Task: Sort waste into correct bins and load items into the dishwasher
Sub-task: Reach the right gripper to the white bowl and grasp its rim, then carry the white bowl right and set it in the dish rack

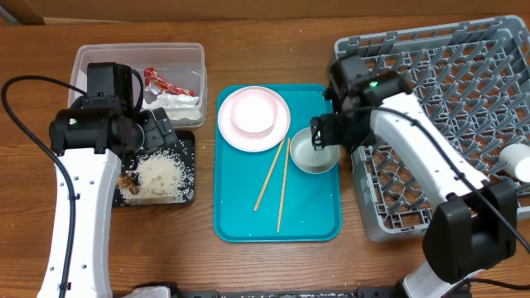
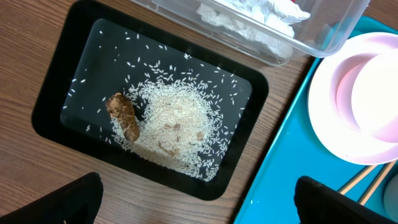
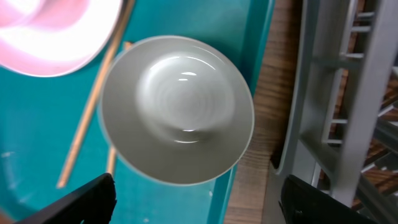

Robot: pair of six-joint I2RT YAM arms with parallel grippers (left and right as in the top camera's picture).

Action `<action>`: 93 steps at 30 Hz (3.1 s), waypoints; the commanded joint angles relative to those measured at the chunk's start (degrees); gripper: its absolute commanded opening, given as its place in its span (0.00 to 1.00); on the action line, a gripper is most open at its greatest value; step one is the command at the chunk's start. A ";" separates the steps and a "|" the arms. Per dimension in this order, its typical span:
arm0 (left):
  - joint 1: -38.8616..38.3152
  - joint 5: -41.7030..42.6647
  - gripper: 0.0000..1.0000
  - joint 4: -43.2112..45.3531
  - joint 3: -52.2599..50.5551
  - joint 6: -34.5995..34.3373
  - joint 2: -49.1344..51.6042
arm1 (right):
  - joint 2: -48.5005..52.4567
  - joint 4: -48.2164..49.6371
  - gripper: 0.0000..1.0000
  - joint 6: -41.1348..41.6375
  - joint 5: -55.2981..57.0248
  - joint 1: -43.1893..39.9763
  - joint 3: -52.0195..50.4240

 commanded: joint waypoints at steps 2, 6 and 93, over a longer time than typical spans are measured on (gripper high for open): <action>0.31 -0.11 1.00 0.09 0.70 -1.01 -0.11 | -0.57 4.02 0.87 0.68 6.47 2.64 -4.61; 0.31 -0.11 1.00 0.09 0.70 -1.01 -0.11 | -0.46 8.24 0.87 0.90 6.78 4.76 -8.79; 0.31 -0.11 1.00 0.07 0.70 -1.01 0.02 | -1.77 6.69 0.04 13.99 8.52 5.22 -7.23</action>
